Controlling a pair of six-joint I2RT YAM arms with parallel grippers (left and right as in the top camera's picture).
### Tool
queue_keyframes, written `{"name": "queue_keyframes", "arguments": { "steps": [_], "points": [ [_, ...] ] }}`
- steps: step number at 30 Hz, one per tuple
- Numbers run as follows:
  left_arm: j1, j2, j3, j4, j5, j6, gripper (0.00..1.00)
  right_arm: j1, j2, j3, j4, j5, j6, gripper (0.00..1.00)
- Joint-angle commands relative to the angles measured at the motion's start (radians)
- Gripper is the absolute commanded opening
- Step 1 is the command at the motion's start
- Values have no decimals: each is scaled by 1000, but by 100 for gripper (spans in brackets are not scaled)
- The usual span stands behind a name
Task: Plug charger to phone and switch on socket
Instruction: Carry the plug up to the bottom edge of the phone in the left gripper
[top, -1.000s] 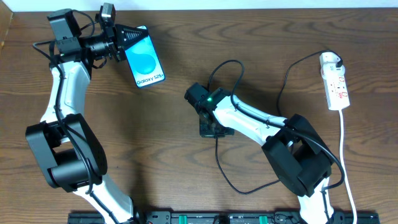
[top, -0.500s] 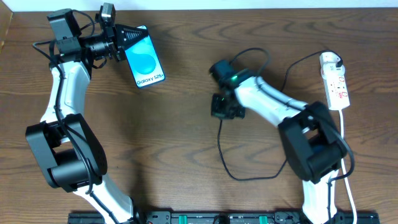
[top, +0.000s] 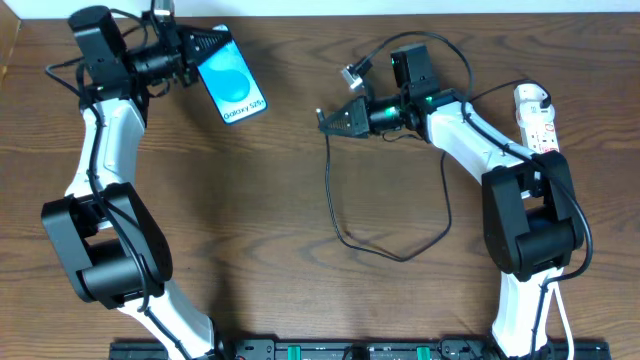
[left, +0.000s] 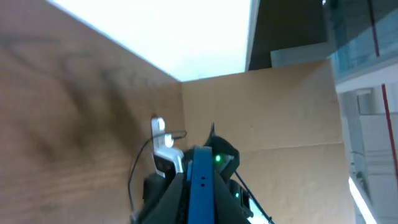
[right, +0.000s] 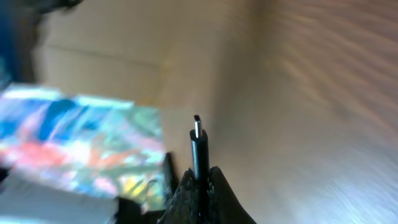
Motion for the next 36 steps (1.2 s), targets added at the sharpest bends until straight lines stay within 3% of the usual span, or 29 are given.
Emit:
{"name": "queue_keyframes", "arguments": {
  "steps": [1, 11, 21, 32, 36],
  "points": [
    [2, -36, 22, 85, -5, -123, 7, 4, 6, 15, 55, -217, 14, 1],
    [2, -36, 22, 457, -56, -377, 7, 25, 6, 15, 435, -303, 321, 1],
    [2, -36, 22, 522, -97, -433, 7, 98, 6, 15, 820, -298, 648, 1],
    [-21, -36, 22, 547, -35, -423, 7, 160, 6, 15, 864, -291, 690, 1],
    [-37, -36, 22, 547, -23, -366, 7, 169, 6, 15, 864, -290, 690, 1]
  ]
}}
